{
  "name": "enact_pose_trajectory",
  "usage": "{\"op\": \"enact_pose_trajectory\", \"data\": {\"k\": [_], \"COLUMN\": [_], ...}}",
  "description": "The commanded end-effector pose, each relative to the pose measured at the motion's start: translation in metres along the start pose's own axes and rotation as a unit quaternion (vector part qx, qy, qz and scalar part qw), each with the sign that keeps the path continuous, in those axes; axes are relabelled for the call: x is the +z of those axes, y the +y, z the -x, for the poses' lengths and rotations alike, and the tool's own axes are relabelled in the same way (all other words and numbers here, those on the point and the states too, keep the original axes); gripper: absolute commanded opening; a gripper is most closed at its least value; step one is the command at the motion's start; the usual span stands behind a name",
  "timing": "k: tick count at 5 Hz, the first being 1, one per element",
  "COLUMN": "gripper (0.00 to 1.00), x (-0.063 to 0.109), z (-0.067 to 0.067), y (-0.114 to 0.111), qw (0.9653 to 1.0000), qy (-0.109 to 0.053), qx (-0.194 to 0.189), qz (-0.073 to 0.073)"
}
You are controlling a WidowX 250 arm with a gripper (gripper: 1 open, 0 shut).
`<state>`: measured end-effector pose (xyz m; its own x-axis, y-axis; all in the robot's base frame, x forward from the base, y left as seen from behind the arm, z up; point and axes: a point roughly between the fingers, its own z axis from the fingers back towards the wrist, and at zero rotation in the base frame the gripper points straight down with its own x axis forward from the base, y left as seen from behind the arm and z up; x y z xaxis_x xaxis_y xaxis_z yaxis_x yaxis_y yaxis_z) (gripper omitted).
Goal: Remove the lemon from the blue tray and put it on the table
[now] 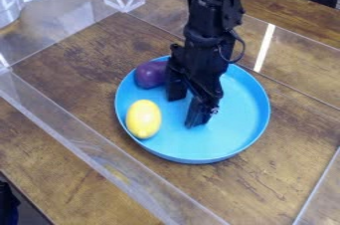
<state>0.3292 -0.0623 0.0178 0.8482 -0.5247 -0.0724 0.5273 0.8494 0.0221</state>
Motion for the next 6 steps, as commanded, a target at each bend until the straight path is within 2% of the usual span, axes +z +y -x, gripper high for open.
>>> {"op": "enact_pose_trajectory", "data": {"k": [1, 6], "gripper": [1.00, 1.00], "x": [-0.013, -0.013], "z": [0.016, 0.033], "y": [-0.004, 0.006], "qw": [0.9995, 0.9987], "qy": [0.027, 0.035], "qx": [0.004, 0.030], "qz": [0.013, 0.024]}}
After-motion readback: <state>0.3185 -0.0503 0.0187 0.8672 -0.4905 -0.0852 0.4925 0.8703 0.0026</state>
